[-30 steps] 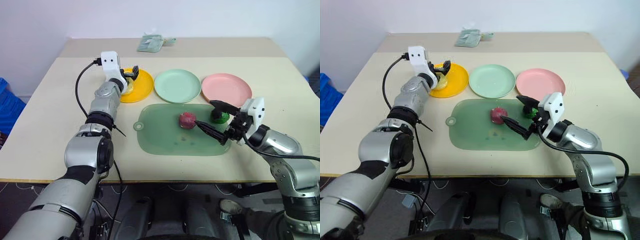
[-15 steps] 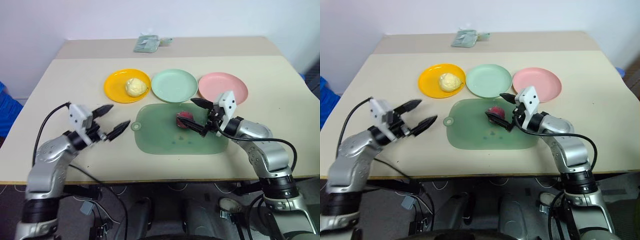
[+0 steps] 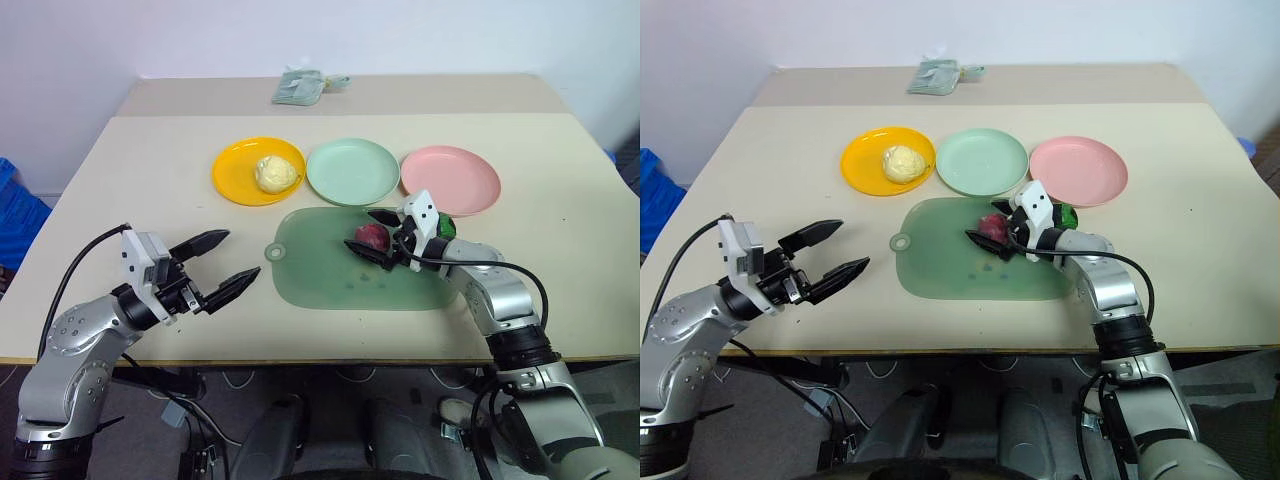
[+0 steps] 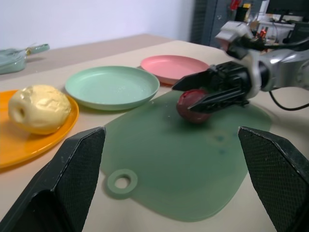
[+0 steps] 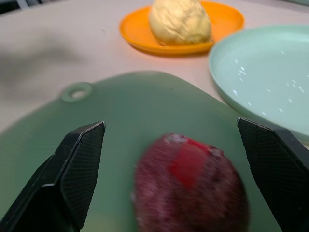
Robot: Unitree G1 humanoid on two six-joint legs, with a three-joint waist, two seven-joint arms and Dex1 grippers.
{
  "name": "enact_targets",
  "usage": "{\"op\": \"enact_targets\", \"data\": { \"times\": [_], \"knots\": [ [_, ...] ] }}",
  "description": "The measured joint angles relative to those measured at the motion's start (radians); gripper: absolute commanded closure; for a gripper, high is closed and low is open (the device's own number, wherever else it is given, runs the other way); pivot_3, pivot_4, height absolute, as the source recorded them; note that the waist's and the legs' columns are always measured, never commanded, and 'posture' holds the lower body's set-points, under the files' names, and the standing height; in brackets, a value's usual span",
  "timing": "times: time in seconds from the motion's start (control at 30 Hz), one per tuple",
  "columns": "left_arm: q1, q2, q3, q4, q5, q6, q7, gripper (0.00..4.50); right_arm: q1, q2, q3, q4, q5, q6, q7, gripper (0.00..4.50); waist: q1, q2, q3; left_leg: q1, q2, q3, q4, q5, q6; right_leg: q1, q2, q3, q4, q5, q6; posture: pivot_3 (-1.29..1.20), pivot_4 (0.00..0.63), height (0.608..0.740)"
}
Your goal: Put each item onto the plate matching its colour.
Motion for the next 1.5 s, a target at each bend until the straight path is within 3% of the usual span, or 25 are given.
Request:
{"op": "enact_targets", "data": {
  "times": [0.27,0.43,0.7,0.87,1.0,1.2,1.33,1.5],
  "knots": [
    [0.011,-0.001,0.0,-0.002,0.0,-0.002,0.018,0.03,-0.003,0.005,0.007,0.021,-0.038,0.0,0.004,0.0,0.0,0.0,0.0,0.0,0.0,0.0,0.0,0.0,0.0,0.0,0.0,0.0,0.0,0.0,0.0,0.0,0.15,0.74],
    [0.01,-0.015,-0.002,-0.002,0.001,-0.005,0.025,0.0,-0.003,0.006,0.007,0.018,-0.039,0.016,0.005,2.23,0.001,0.0,0.0,0.0,0.0,0.0,0.0,0.0,0.0,0.0,0.0,0.0,0.0,0.0,0.0,0.0,0.15,0.74],
    [-0.005,-0.022,-0.006,0.001,0.007,-0.006,0.026,0.0,-0.034,-0.002,-0.033,-0.083,0.023,0.136,0.011,2.23,0.001,0.0,0.0,0.0,0.0,0.0,0.0,-0.001,-0.001,0.0,0.0,0.0,0.0,0.0,0.0,0.0,0.15,0.74],
    [-0.033,-0.043,-0.02,0.01,0.01,-0.008,0.033,0.0,-0.313,-0.008,-0.131,-0.032,0.08,0.188,-0.041,2.23,-0.003,0.001,0.001,0.0,0.0,0.0,-0.001,-0.001,-0.002,0.0,0.0,0.0,0.0,0.0,0.0,0.0,0.15,0.74],
    [-0.044,-0.062,-0.036,0.014,0.021,-0.014,0.036,0.0,-0.526,-0.054,-0.159,0.281,0.008,0.008,-0.064,2.23,0.002,0.0,0.0,0.0,0.0,0.0,-0.002,0.0,0.0,0.0,0.0,-0.001,-0.002,0.0,0.0,0.0,0.15,0.74],
    [-0.046,-0.087,-0.043,0.016,0.028,-0.027,0.067,0.0,-0.642,-0.063,-0.153,0.944,-0.151,-0.322,-0.168,2.23,-0.006,0.0,0.0,0.0,0.0,0.001,-0.003,0.003,-0.004,0.003,0.0,0.0,-0.001,0.0,-0.001,0.0,0.15,0.74],
    [-0.011,-0.076,-0.039,-0.032,0.014,-0.021,0.069,0.0,-0.65,-0.052,-0.156,1.101,-0.207,-0.389,-0.243,2.23,-0.031,0.002,0.001,-0.002,0.001,0.003,-0.007,0.005,-0.007,-0.002,0.0,0.002,-0.001,0.0,-0.001,0.0,0.15,0.74],
    [0.035,-0.035,-0.018,-0.095,-0.039,-0.002,0.043,0.0,-0.661,-0.03,-0.172,1.136,-0.237,-0.409,-0.291,2.23,-0.052,0.002,0.001,-0.002,0.002,0.003,-0.008,0.005,-0.008,-0.002,0.001,0.002,0.0,-0.001,-0.002,0.0,0.15,0.74]
  ]
}}
